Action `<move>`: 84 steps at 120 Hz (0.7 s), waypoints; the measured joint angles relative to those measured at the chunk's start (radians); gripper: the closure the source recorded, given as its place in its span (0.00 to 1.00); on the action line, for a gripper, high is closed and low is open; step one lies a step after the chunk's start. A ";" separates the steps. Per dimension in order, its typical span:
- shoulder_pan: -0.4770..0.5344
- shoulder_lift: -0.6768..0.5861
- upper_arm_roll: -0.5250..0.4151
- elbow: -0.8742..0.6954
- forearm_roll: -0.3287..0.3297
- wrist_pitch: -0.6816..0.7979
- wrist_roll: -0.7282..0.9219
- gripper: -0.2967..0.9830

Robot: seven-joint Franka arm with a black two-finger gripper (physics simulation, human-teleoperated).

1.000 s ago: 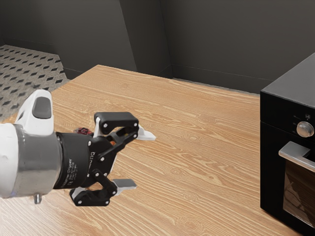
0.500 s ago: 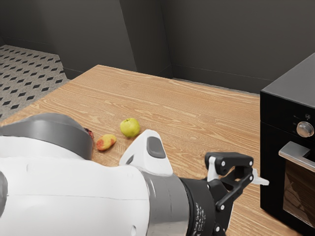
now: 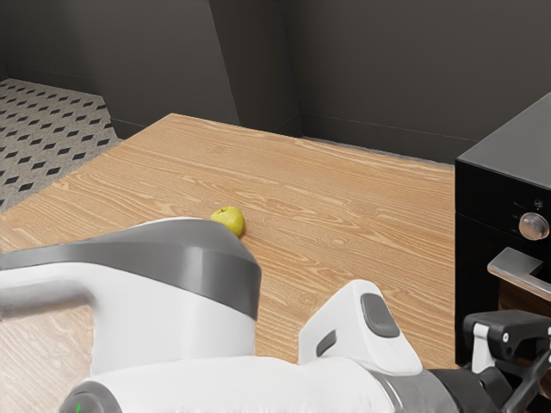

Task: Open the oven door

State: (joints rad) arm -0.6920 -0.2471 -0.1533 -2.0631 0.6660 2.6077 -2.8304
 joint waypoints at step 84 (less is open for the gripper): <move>0.044 0.155 0.009 0.157 0.039 -0.054 0.150 0.23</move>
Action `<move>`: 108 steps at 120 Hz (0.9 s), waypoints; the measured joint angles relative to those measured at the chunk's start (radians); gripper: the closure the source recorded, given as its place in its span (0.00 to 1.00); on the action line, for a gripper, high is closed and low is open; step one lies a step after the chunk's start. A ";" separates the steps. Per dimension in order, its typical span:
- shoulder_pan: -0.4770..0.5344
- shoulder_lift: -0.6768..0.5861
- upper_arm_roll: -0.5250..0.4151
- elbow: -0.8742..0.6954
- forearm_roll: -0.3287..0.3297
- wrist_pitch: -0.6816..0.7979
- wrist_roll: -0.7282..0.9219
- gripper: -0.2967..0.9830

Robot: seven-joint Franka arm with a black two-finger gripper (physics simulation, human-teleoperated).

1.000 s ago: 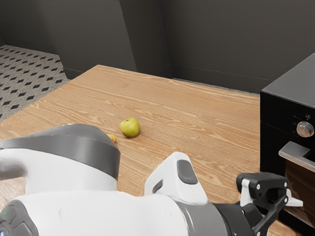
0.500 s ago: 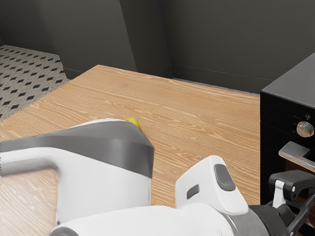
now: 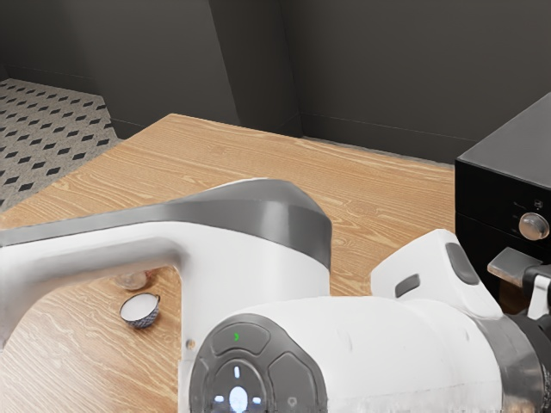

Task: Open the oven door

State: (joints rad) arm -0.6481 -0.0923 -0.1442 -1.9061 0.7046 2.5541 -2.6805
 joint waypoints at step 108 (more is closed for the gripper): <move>0.055 0.140 0.021 0.098 -0.215 0.013 0.274 0.23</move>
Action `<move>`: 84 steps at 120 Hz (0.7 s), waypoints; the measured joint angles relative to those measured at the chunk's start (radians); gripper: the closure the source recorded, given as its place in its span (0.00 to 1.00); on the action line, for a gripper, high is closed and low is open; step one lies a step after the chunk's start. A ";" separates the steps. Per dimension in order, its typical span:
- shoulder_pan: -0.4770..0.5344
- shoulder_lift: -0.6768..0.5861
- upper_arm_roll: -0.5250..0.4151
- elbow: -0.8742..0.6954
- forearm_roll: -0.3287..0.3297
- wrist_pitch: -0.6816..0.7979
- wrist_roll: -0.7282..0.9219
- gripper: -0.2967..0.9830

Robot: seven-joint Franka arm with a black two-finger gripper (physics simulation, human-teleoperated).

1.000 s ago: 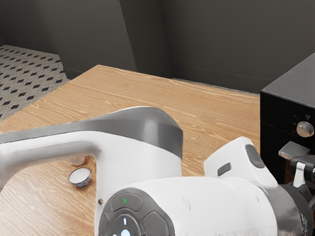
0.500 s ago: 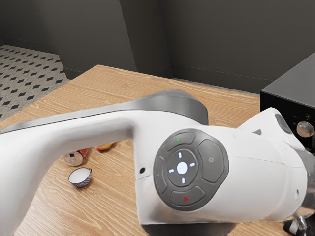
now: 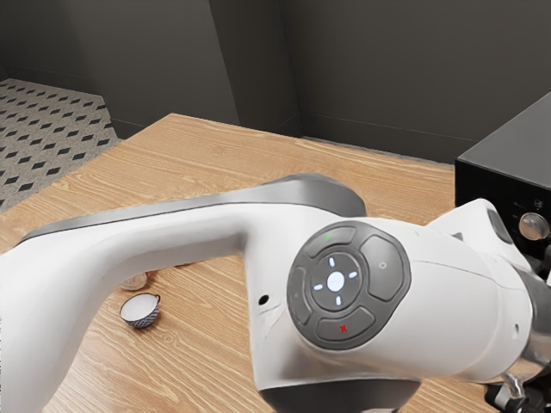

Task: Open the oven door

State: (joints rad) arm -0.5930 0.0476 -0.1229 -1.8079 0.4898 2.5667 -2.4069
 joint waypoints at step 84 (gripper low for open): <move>0.293 -0.489 -0.255 -0.537 -0.030 0.101 -0.004 0.24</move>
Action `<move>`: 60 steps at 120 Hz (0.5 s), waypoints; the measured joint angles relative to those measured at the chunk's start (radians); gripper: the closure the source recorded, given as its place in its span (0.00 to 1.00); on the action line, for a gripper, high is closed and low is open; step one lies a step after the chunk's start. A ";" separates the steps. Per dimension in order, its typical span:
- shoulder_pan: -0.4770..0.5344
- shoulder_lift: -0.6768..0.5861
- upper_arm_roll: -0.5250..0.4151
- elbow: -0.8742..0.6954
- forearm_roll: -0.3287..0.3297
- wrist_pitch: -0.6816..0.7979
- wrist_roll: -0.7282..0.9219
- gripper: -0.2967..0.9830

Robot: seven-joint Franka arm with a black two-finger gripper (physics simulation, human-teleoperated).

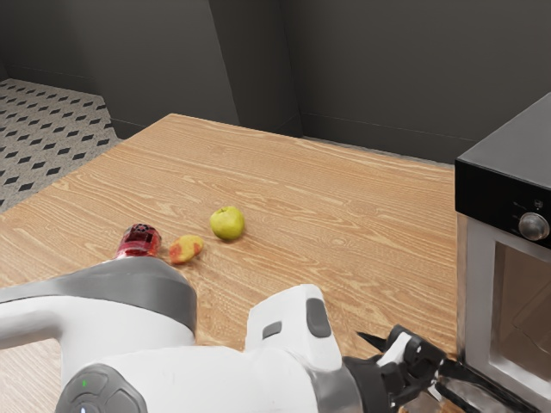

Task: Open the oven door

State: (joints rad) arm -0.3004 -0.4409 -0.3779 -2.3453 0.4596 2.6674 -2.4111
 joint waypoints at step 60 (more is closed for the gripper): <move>0.200 0.176 0.457 0.745 -0.393 -1.060 0.475 0.23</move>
State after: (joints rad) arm -0.1004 -0.2647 0.0792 -1.5998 0.0662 1.6075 -1.9360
